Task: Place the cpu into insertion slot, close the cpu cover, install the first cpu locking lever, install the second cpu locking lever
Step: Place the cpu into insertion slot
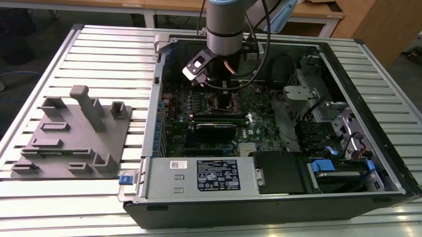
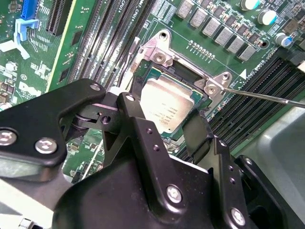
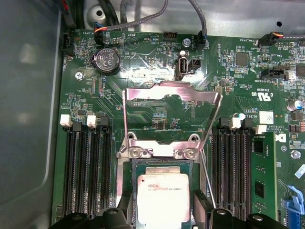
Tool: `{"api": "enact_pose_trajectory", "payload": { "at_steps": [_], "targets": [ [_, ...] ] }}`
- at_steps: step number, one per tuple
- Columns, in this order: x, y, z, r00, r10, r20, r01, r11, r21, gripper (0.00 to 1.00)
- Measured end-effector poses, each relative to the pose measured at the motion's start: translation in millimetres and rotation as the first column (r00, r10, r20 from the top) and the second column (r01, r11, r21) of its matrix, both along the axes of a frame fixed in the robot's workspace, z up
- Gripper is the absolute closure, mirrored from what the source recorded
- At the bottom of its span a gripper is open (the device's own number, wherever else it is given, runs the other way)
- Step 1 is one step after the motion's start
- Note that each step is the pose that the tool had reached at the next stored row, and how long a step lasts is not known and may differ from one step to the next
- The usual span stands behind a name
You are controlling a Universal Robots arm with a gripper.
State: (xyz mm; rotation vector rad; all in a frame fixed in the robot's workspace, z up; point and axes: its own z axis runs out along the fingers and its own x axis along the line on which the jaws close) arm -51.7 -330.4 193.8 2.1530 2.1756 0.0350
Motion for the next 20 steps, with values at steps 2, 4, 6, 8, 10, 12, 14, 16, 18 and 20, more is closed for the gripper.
{"api": "enact_pose_trajectory", "payload": {
  "at_steps": [2, 4, 6, 8, 10, 12, 14, 16, 18, 20],
  "targets": [
    [0.0, 0.0, 0.0, 1.0000, 0.000, 0.0000, 0.000, 1.0000, 0.0001, 0.39],
    [0.0, 0.0, 0.0, 1.0000, 0.000, 0.0000, 0.000, 1.0000, 0.0002, 0.39],
    [0.0, 0.0, 0.0, 1.0000, 0.000, 0.0000, 0.000, 1.0000, 0.0008, 0.39],
    [0.0, 0.0, 0.0, 1.0000, 0.000, 0.0001, 0.000, 1.0000, 0.0097, 0.39],
    [0.0, 0.0, 0.0, 1.0000, 0.000, 0.0000, 0.000, 0.9998, 0.0207, 0.39],
    [0.0, 0.0, 0.0, 1.0000, 0.000, -0.0001, 0.000, 0.9996, 0.0289, 0.39],
    [-0.1, 0.0, 0.0, 1.0000, 0.000, 0.0000, 0.000, 0.9995, 0.0322, 0.39],
    [0.0, 0.0, 0.0, 1.0000, 0.000, 0.0000, 0.000, 0.9995, 0.0325, 0.39],
    [0.0, 0.0, 0.0, 1.0000, 0.000, 0.0000, 0.000, 0.9995, 0.0326, 0.39],
    [0.0, 0.0, 0.0, 1.0000, 0.000, 0.0001, 0.000, 0.9995, 0.0327, 0.39]
  ]
}}
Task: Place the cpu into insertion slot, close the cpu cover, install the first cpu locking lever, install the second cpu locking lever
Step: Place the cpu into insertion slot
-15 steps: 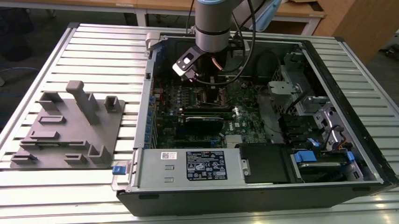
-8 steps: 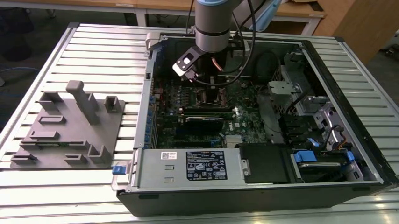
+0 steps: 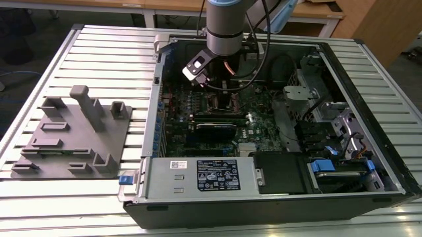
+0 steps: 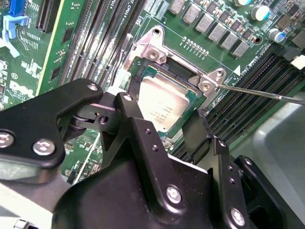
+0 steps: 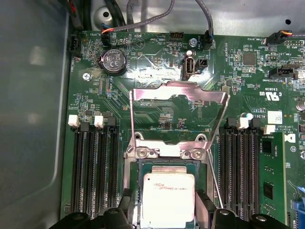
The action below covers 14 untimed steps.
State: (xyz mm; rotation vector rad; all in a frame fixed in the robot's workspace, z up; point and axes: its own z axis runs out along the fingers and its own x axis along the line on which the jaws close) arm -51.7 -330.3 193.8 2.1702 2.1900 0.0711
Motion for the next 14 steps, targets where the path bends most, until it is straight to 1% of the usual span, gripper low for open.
{"api": "enact_pose_trajectory", "payload": {
  "at_steps": [2, 6, 11, 14],
  "targets": [
    [0.0, -0.3, 0.0, 1.0000, 0.000, 0.0000, 0.000, 1.0000, 0.0002, 0.39],
    [0.0, -2.7, 0.0, 1.0000, 0.000, 0.0000, 0.000, 1.0000, 0.0000, 0.39],
    [0.0, -3.0, 0.2, 1.0000, 0.000, -0.0001, 0.000, 1.0000, 0.0002, 0.39],
    [0.0, -3.0, 1.8, 1.0000, 0.000, -0.0001, 0.000, 1.0000, 0.0001, 0.39]
  ]
}}
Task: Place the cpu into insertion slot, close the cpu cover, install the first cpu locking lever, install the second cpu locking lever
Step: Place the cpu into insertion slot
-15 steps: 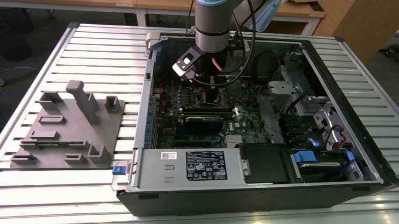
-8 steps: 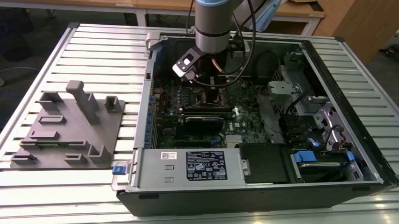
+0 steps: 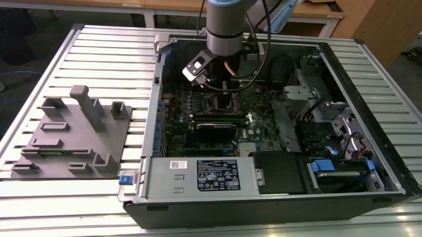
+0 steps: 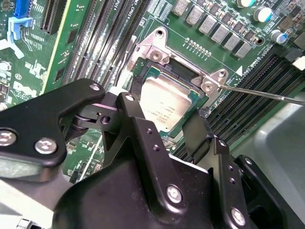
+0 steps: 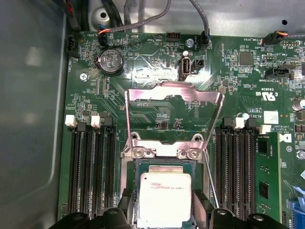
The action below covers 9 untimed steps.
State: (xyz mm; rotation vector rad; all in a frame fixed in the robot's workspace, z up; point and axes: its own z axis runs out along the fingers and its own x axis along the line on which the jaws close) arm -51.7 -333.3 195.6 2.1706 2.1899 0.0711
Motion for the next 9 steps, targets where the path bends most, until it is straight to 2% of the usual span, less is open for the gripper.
{"api": "enact_pose_trajectory", "payload": {
  "at_steps": [6, 9],
  "targets": [
    [0.0, 0.0, 5.5, 1.0000, 0.000, 0.0001, 0.000, 1.0000, 0.0000, 0.39],
    [0.1, 0.0, 6.1, 1.0000, 0.000, 0.0002, 0.000, 1.0000, 0.0005, 0.39]
  ]
}}
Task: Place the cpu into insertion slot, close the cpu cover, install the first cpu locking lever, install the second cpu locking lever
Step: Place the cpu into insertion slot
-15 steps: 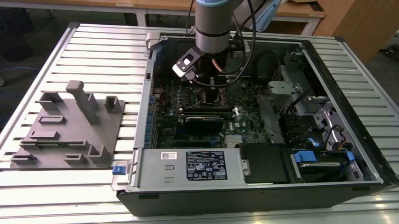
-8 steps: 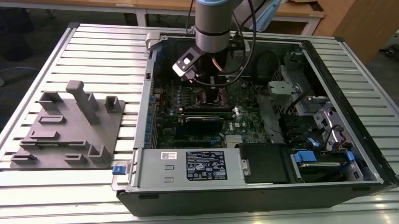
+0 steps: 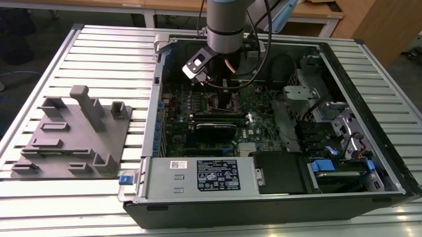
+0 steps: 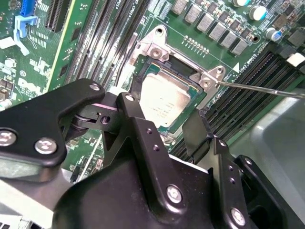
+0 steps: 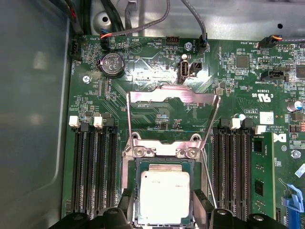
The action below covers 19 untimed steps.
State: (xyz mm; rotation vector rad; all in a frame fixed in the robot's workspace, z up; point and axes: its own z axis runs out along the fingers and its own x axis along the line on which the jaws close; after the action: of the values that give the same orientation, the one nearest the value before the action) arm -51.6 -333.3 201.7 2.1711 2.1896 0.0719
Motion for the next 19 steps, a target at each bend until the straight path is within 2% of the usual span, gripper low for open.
{"api": "enact_pose_trajectory", "payload": {
  "at_steps": [8, 9, 10, 12, 13, 15, 16, 18, 19],
  "targets": [
    [0.0, 0.0, 0.1, 1.0000, 0.000, -0.0001, 0.000, 1.0000, 0.0001, 0.40],
    [0.0, -0.1, 0.1, 1.0000, 0.000, -0.0001, 0.000, 1.0000, 0.0001, 0.47],
    [0.0, -0.1, 0.1, 1.0000, 0.000, -0.0001, 0.000, 1.0000, 0.0002, 0.47],
    [0.0, 0.0, 0.1, 1.0000, 0.000, -0.0001, 0.000, 1.0000, 0.0002, 0.58],
    [0.0, -0.1, 0.1, 1.0000, 0.000, -0.0001, 0.000, 1.0000, 0.0003, 0.58],
    [0.0, -0.1, 0.1, 1.0000, 0.000, -0.0001, 0.000, 1.0000, 0.0003, 0.70],
    [0.0, 0.0, 0.1, 1.0000, 0.000, -0.0001, 0.000, 1.0000, 0.0003, 0.70],
    [0.0, -0.1, 0.1, 1.0000, 0.000, -0.0001, 0.000, 1.0000, 0.0004, 0.82],
    [0.0, 0.0, 0.1, 1.0000, 0.000, -0.0001, 0.000, 1.0000, 0.0005, 0.82]
  ]
}}
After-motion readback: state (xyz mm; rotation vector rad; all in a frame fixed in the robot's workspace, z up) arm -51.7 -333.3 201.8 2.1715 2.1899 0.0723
